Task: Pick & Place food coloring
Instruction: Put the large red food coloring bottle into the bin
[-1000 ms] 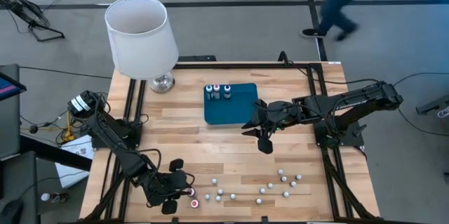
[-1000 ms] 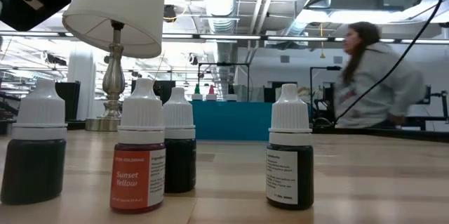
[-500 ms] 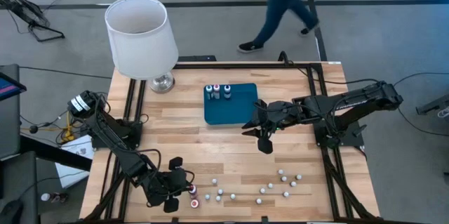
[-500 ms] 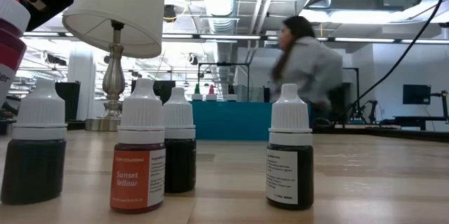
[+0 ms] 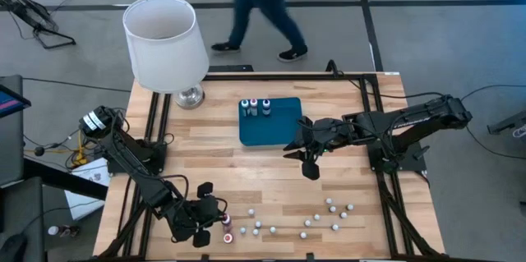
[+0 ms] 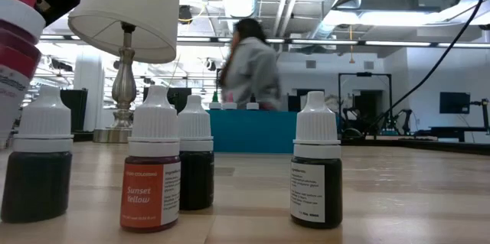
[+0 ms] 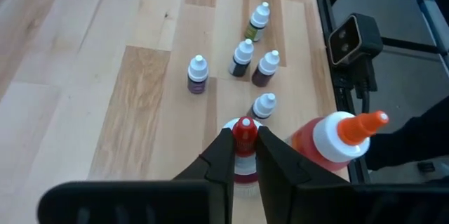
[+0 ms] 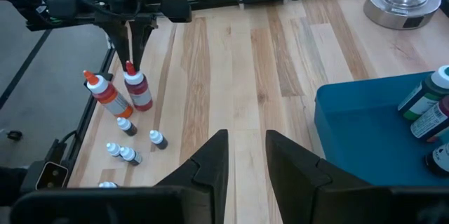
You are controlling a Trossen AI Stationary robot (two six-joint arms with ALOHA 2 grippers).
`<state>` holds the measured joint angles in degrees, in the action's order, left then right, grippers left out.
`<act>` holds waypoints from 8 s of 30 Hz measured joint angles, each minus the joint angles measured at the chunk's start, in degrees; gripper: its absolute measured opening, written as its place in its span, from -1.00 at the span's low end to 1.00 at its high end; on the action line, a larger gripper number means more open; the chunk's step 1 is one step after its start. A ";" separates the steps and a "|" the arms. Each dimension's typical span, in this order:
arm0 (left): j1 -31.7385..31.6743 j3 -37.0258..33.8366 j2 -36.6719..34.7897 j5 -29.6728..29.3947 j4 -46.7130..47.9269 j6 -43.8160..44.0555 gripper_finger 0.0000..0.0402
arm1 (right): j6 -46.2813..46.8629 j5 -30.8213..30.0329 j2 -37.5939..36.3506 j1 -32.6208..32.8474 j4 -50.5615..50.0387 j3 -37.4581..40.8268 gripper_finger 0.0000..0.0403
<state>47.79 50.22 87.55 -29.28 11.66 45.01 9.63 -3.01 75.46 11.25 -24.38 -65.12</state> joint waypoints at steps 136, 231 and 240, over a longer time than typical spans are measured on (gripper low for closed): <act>-32.63 -0.04 -30.58 24.73 -9.61 -27.54 -0.32 | 12.35 -18.79 1.97 7.67 32.57 16.57 -0.57; -32.65 -0.04 -30.18 17.73 3.06 -22.88 -0.32 | 4.60 -5.79 18.54 -0.13 36.12 16.22 -0.44; -32.65 -0.04 -30.18 16.81 3.11 -22.82 -0.32 | 2.30 -5.95 21.75 -0.13 40.57 16.14 -0.44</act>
<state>15.14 50.17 57.36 -12.47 14.76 22.19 11.93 -8.95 97.21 11.11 16.19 -48.99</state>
